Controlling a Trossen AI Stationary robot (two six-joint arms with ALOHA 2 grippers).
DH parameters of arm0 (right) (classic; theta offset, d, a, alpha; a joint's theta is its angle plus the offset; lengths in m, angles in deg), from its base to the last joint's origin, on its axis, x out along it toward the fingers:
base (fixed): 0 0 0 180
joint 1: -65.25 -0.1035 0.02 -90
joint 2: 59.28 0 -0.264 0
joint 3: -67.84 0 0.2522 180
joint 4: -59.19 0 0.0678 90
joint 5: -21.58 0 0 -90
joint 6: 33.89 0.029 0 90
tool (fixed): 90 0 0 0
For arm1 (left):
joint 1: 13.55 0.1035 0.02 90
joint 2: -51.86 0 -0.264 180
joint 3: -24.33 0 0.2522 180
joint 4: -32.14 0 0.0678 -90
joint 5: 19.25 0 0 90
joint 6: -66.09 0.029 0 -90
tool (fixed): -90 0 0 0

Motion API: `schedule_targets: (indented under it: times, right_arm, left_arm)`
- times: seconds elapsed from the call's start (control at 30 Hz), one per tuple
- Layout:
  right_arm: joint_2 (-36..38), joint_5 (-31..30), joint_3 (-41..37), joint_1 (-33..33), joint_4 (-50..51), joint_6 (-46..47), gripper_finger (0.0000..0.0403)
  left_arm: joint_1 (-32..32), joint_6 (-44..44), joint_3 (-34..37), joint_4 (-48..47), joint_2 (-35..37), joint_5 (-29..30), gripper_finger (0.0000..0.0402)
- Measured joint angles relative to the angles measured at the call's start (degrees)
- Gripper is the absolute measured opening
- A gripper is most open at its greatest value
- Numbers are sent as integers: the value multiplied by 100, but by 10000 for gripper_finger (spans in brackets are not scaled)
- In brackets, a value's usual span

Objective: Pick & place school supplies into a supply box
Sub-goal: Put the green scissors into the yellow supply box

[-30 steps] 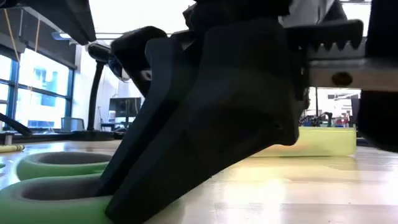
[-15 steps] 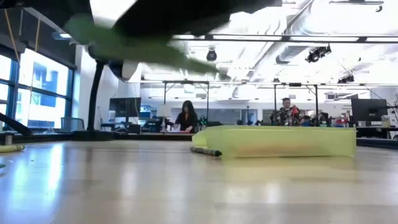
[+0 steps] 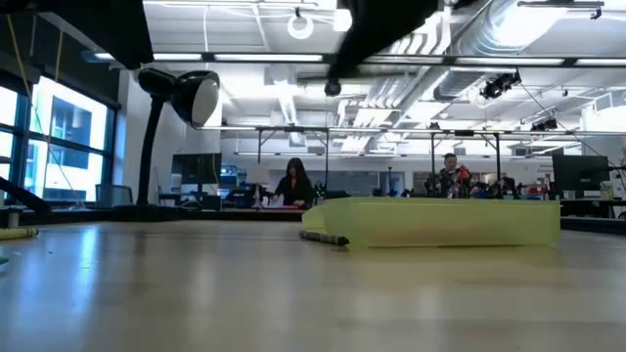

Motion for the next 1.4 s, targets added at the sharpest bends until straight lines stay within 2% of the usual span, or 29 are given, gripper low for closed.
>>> schedule_targets:
  times: [0.1,0.17,0.33,0.4,0.53,0.67,0.87,1.13,1.3,1.4]
  right_arm:
    - [185,257,-705,238,-310,105,1]
    - [449,461,-1338,389,-927,324,1]
    - [1239,1088,-3124,713,-3382,451,1]
    - [1528,1134,-3665,855,-4265,593,1]
    - [1857,1253,-4483,1124,-4789,1006,1]
    - [1860,1666,-5082,1201,-5737,1434,1]
    - [1776,1869,-5453,1196,-6548,1462,1]
    - [1780,2588,-5090,1194,-6933,978,1]
    - [1779,2588,-5078,1191,-6708,1010,1]
    - [1773,2297,-5077,1144,-6305,1113,1]
  left_arm:
    - [0,77,0,7,0,0,101]
    - [0,110,0,15,0,-7,101]
    - [-2,115,0,18,0,10,101]
    - [0,115,0,14,0,34,101]
    - [0,111,2,43,0,50,101]
    - [0,109,2,166,0,285,101]
    - [0,109,2,162,0,569,101]
    - [0,107,2,166,0,575,101]
    - [0,107,2,209,0,560,101]
    - [0,107,2,227,0,557,101]
